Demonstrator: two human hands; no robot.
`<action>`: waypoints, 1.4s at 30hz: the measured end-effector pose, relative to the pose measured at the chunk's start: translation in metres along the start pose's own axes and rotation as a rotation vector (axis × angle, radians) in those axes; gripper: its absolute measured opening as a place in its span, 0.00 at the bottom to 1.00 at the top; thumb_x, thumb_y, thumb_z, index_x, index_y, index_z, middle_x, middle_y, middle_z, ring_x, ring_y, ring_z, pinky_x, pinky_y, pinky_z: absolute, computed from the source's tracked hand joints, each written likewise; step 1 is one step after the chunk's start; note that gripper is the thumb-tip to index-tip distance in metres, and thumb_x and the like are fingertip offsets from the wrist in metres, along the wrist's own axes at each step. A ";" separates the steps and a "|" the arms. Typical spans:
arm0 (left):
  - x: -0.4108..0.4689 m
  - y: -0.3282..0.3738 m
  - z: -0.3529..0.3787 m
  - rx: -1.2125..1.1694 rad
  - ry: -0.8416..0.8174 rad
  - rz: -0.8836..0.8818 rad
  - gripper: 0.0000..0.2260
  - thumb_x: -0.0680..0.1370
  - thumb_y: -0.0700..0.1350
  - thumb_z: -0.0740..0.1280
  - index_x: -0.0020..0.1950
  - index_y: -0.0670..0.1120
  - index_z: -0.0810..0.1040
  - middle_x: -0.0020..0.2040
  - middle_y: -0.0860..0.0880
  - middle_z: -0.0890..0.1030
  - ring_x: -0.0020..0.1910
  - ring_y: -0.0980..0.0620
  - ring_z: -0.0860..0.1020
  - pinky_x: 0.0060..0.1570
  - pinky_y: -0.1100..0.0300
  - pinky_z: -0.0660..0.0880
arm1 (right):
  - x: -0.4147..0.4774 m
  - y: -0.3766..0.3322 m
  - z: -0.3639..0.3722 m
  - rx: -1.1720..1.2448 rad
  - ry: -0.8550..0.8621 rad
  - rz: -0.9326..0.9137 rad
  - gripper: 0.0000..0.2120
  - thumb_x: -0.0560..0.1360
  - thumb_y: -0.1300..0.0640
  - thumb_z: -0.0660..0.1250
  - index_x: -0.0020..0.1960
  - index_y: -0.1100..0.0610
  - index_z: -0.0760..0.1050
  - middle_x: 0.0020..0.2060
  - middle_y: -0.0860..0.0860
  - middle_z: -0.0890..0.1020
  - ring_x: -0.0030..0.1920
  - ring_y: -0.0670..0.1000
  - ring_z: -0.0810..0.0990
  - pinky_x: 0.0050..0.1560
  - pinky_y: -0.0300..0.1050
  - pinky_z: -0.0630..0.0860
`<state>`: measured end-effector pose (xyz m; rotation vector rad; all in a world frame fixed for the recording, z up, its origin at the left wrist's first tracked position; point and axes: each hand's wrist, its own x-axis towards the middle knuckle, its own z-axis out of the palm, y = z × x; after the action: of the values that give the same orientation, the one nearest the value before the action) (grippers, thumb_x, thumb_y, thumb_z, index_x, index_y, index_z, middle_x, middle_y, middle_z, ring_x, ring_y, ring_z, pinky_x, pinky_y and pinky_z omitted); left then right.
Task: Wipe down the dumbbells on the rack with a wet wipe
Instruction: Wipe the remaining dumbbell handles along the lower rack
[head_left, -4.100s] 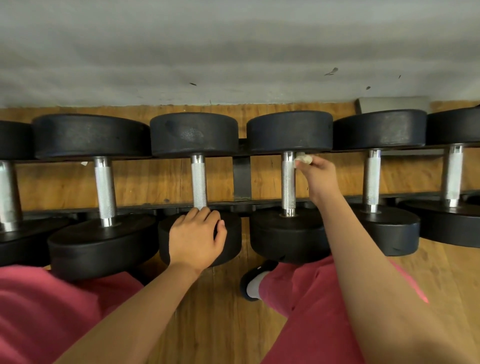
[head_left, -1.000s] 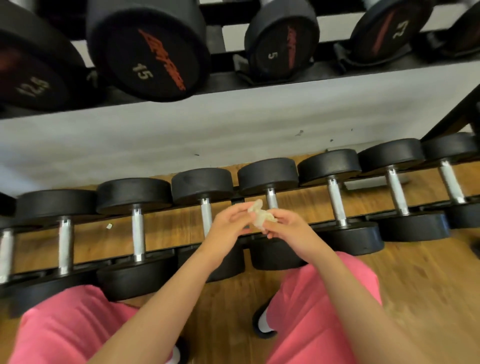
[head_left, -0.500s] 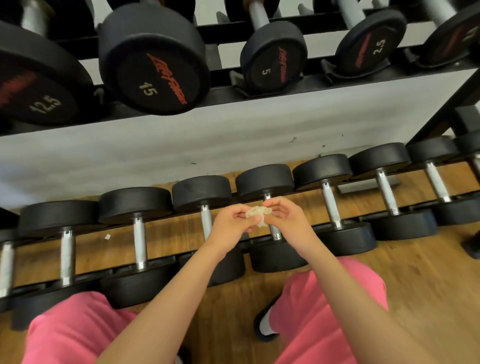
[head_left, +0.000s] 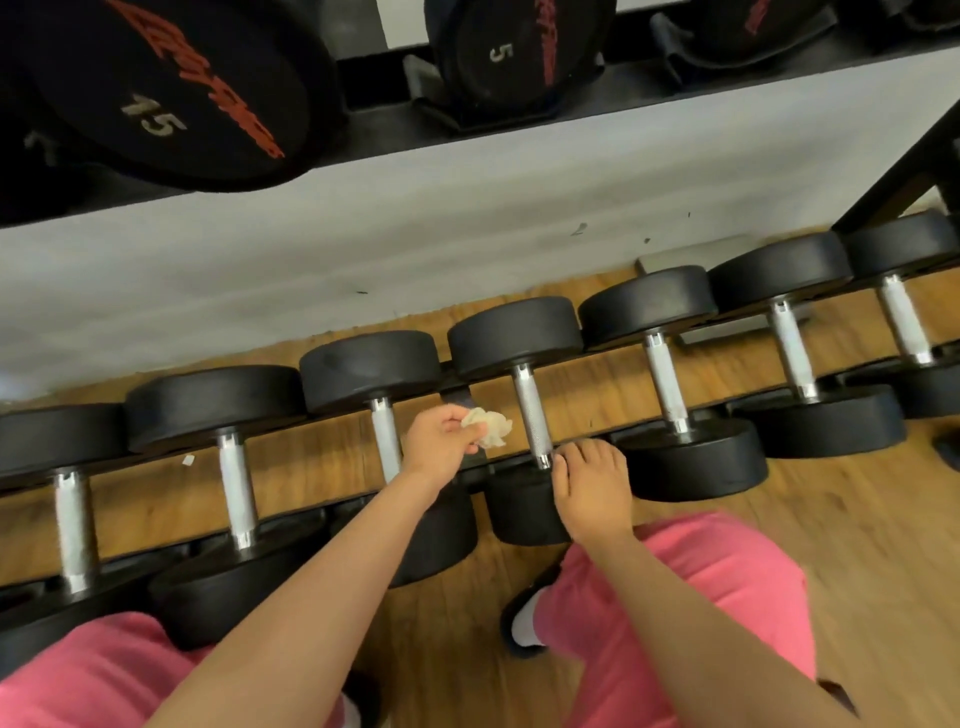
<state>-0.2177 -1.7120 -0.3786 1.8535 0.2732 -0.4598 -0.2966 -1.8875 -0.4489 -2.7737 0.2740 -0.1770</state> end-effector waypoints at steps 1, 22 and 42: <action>0.007 -0.002 0.003 -0.015 -0.004 -0.021 0.06 0.77 0.37 0.69 0.53 0.41 0.81 0.52 0.43 0.83 0.44 0.55 0.81 0.40 0.69 0.77 | 0.002 0.001 0.002 -0.019 -0.001 -0.021 0.19 0.78 0.52 0.52 0.44 0.56 0.80 0.41 0.52 0.81 0.46 0.56 0.79 0.55 0.52 0.69; 0.076 0.000 0.084 -0.403 0.279 -0.258 0.04 0.76 0.39 0.71 0.50 0.45 0.82 0.43 0.50 0.83 0.45 0.54 0.81 0.54 0.59 0.78 | 0.002 0.008 0.016 0.167 0.084 0.011 0.12 0.74 0.53 0.56 0.45 0.54 0.78 0.40 0.49 0.77 0.43 0.54 0.74 0.48 0.50 0.68; 0.088 0.000 0.091 -0.416 0.272 -0.270 0.06 0.72 0.45 0.76 0.40 0.50 0.79 0.42 0.53 0.81 0.50 0.52 0.80 0.55 0.58 0.75 | 0.003 0.009 0.016 0.187 0.087 0.014 0.12 0.74 0.53 0.57 0.44 0.54 0.78 0.39 0.48 0.77 0.43 0.53 0.73 0.48 0.48 0.67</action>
<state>-0.1551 -1.8011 -0.4421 1.4713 0.7525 -0.3030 -0.2930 -1.8907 -0.4668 -2.5815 0.2837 -0.3039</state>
